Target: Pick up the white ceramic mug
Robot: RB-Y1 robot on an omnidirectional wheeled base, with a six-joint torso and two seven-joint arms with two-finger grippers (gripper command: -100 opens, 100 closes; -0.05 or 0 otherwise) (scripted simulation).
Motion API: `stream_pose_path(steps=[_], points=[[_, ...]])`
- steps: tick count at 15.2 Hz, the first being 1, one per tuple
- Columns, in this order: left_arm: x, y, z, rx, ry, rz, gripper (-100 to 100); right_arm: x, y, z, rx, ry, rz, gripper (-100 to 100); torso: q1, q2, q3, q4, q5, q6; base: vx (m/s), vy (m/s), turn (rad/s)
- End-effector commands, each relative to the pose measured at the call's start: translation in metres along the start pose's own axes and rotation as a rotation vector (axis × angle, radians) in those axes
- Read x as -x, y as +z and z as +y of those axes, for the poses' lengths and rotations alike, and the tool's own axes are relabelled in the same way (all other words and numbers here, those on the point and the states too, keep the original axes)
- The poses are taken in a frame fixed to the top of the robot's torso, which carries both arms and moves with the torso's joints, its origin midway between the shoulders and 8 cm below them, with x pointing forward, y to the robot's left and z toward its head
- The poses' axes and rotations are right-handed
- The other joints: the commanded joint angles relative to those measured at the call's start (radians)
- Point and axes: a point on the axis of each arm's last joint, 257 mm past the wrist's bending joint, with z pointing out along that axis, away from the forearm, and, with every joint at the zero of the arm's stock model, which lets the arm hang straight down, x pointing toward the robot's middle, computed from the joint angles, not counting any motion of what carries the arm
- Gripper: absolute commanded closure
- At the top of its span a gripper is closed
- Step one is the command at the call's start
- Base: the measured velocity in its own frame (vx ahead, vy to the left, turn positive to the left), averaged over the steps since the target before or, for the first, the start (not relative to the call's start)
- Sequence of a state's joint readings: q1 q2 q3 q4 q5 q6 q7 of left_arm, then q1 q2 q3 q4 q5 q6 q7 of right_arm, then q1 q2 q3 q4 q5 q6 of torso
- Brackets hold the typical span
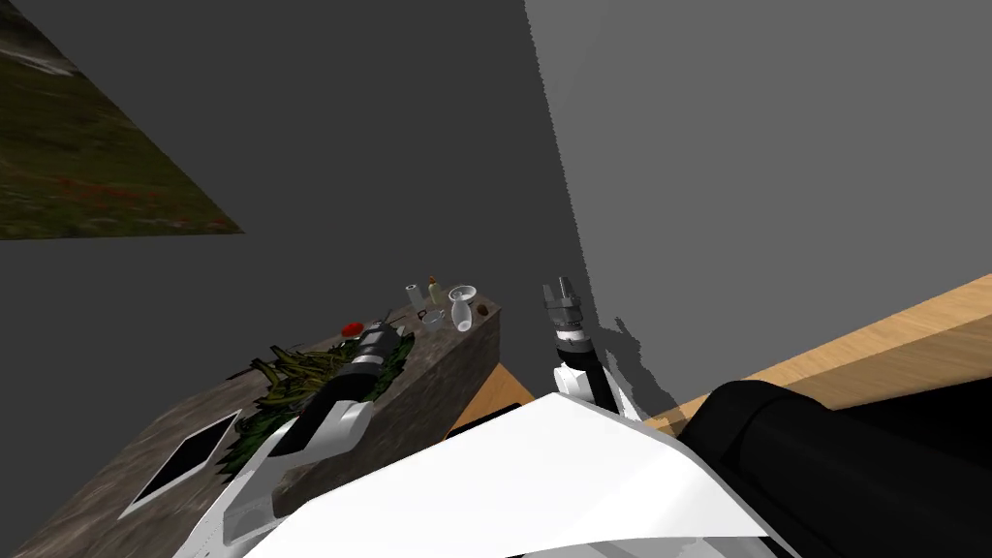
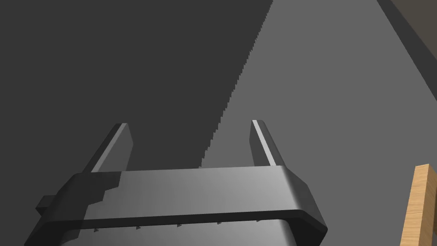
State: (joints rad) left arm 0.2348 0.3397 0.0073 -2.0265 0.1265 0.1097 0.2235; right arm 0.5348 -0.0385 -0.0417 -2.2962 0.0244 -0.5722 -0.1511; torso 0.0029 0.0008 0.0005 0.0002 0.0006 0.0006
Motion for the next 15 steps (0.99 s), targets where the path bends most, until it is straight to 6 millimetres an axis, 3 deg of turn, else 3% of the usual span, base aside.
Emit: stream_pose_path(steps=[1, 5, 15], points=[[0.007, 0.000, 0.014, 0.051, -0.001, -0.011, -100, 0.000, 0.000, 0.000, 0.000, 0.000, 0.000, 0, 0.000, 0.000, 0.000, 0.000, 0.000, 0.000, -0.020, 0.033, -0.088], [0.026, 0.013, 0.033, 0.139, -0.012, -0.032, -100, 0.000, 0.000, 0.000, 0.000, 0.000, 0.000, 0, 0.000, 0.000, 0.000, 0.000, 0.000, -0.001, -0.029, 0.029, -0.178], [0.054, 0.017, 0.075, 0.324, -0.029, -0.086, -100, 0.000, 0.000, 0.000, 0.000, 0.000, 0.000, 0, 0.000, -0.001, 0.000, 0.000, 0.000, 0.000, -0.019, 0.022, -0.134]])
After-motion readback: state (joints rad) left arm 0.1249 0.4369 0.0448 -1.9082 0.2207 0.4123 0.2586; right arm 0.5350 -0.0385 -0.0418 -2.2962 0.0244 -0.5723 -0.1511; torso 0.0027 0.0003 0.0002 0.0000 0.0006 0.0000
